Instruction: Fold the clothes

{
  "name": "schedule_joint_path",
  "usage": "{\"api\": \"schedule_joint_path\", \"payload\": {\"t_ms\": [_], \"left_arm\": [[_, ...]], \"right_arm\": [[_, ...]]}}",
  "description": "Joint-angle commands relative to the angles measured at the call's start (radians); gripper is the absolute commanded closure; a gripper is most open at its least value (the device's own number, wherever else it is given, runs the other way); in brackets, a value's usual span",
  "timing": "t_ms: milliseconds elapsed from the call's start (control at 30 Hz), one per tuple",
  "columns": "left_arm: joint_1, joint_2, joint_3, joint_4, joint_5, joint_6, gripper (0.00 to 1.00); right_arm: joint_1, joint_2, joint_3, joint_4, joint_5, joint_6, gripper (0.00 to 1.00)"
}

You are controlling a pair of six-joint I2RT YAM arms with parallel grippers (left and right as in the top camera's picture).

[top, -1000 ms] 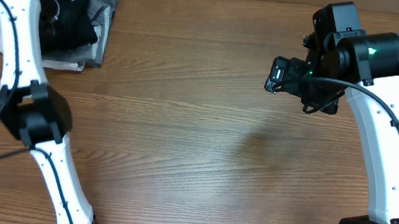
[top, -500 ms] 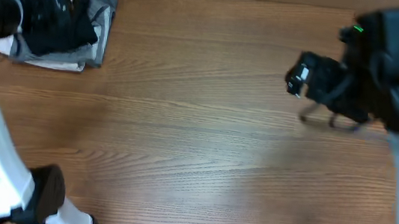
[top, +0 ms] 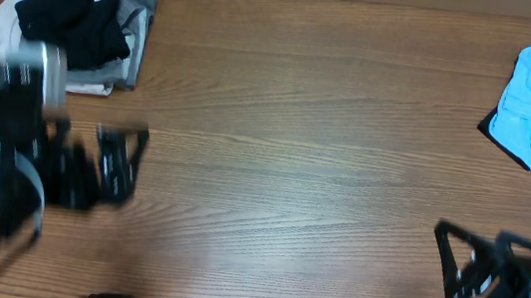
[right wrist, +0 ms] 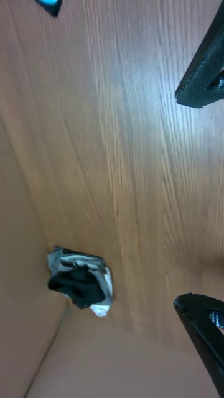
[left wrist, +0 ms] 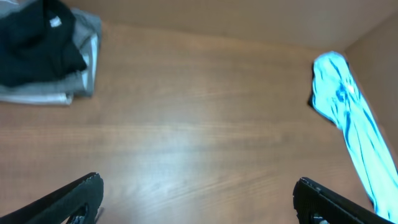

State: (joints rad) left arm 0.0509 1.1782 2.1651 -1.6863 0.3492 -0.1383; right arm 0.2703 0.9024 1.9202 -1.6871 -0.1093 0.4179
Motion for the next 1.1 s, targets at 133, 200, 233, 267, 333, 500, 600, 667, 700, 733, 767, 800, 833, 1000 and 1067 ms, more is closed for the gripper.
{"api": "schedule_joint_path", "payload": {"t_ms": [133,200,233,267,333,500,600,667,700,733,767,800,833,1000,1067], "left_arm": [[-0.012,-0.341,-0.356,0.091,0.006,0.019,0.0],[-0.012,-0.418,-0.439,0.135,0.005,0.019,0.0],[-0.012,-0.452,-0.479,0.152,0.006,0.019,0.0],[-0.012,-0.475,-0.505,0.159,0.002,0.019,0.0],[-0.012,-0.51,-0.551,0.158,-0.022,0.019,0.0],[-0.012,-0.519,-0.602,0.14,-0.035,0.019,0.0],[-0.012,-0.519,-0.615,0.151,-0.037,0.019,0.0],[-0.012,-0.519,-0.618,0.15,-0.038,0.019,0.0],[-0.012,-0.519,-0.618,0.146,-0.039,0.019,0.0],[-0.012,-0.519,-0.618,0.143,-0.039,0.019,0.0],[-0.012,-0.519,-0.618,0.137,-0.039,0.019,0.0],[-0.012,-0.519,-0.618,0.134,-0.039,0.019,0.0],[-0.012,-0.519,-0.618,0.13,-0.039,0.019,0.0],[-0.012,-0.519,-0.618,0.122,-0.039,0.019,0.0],[-0.012,-0.519,-0.618,0.122,-0.039,0.019,0.0]], "right_arm": [[0.005,-0.17,-0.315,0.156,0.187,0.005,0.0],[0.004,-0.183,-0.386,0.22,0.187,0.029,0.0],[0.005,-0.183,-0.424,0.26,0.187,0.033,0.0],[0.005,-0.181,-0.455,0.294,0.187,0.032,0.0],[0.005,-0.175,-0.528,0.365,0.187,0.032,0.0],[0.004,-0.143,-0.653,0.412,0.188,0.031,0.0],[0.004,-0.116,-0.668,0.418,0.194,0.031,0.0],[0.005,-0.099,-0.668,0.43,0.203,0.031,0.0],[0.004,-0.089,-0.668,0.441,0.207,0.031,0.0],[0.005,-0.085,-0.668,0.447,0.206,0.032,0.0],[0.005,-0.079,-0.668,0.454,0.206,0.032,0.0],[0.005,-0.073,-0.668,0.456,0.206,0.032,0.0],[0.005,-0.068,-0.668,0.455,0.206,0.031,0.0],[0.005,-0.046,-0.668,0.452,0.205,0.032,0.0],[0.005,-0.038,-0.668,0.446,0.192,0.032,0.0]]}}
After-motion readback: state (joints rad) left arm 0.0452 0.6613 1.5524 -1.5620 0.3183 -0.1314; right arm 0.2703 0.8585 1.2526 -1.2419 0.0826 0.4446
